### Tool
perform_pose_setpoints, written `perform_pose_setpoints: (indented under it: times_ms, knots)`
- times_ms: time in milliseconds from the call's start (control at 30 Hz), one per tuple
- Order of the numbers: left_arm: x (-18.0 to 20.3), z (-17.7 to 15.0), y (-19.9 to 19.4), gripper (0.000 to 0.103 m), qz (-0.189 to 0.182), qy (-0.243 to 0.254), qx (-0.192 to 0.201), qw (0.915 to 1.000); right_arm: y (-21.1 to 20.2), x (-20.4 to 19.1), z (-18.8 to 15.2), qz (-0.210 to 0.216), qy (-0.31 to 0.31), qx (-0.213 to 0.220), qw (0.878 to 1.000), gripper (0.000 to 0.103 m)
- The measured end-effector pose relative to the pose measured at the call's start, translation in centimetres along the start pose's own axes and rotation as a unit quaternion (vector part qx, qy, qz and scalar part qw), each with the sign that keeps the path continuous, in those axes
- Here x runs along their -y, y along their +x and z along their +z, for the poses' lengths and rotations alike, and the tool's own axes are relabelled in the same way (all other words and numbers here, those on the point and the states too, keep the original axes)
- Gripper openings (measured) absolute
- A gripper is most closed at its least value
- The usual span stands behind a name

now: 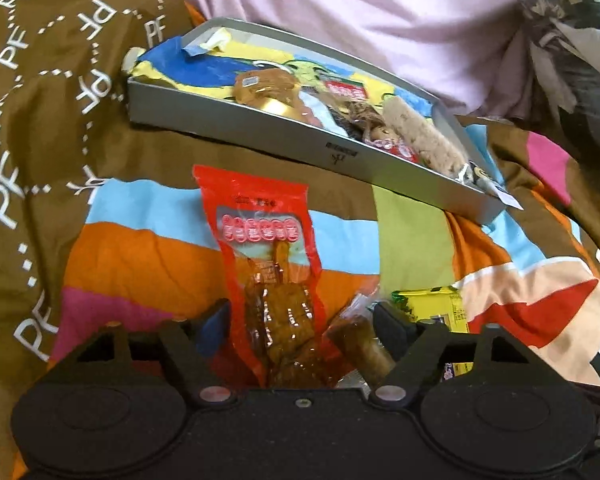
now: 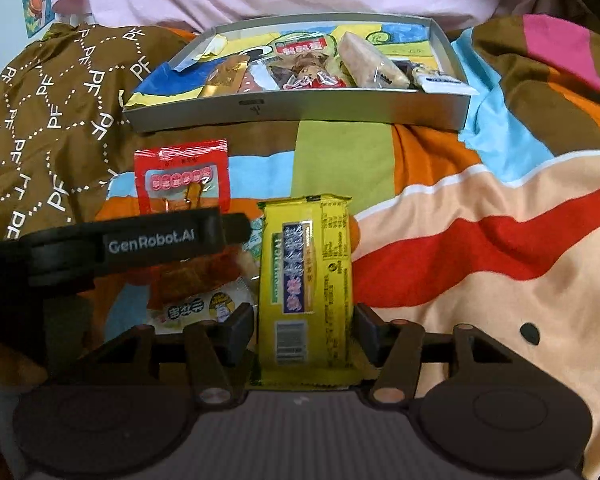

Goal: Organize snacks
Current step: 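Lift the yellow wafer bar with right tool while left tool lifts the red pack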

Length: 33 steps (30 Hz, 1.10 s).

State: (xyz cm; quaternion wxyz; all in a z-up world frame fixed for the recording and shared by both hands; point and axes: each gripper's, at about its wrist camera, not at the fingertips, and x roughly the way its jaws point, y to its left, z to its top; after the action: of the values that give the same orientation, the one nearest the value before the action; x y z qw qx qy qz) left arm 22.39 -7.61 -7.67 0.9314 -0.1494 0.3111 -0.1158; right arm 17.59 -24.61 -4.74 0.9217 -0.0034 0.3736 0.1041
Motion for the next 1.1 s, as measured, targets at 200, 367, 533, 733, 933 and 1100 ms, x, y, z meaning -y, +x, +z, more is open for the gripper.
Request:
perform_pose_setpoints:
  times_ms: [200,367,533,733,933,1100]
  knots:
    - [0.5,0.6,-0.6,0.050,0.014,-0.026,-0.020,0.9994,0.2,-0.1,0.3,-0.001,-0.007,0.014,1.000,0.055]
    - [1.8,1.0,-2.1,0.046,-0.002,-0.031,-0.026,0.9992,-0.1,1.4,0.3,0.007,0.028,0.013,0.999,0.053]
    - [3.8,1.4,-2.0,0.046,-0.001,0.003,-0.055,0.9985,-0.6,3.1,0.2,0.011,0.070,0.011,0.997,0.052]
    - [3.5,1.2,-0.5,0.045,0.002,0.006,-0.073,0.9973,-0.4,3.0,-0.8,0.018,0.063,0.001,0.998,0.056]
    - [1.7,0.1,-0.7,0.045,-0.037,0.034,-0.067,0.9965,-0.2,2.1,-1.1,0.006,0.032,-0.005,0.999,0.057]
    - [-0.8,-0.5,-0.8,0.038,-0.068,-0.004,-0.060,0.9959,0.0,1.3,-1.3,-0.002,0.020,-0.005,1.000,0.066]
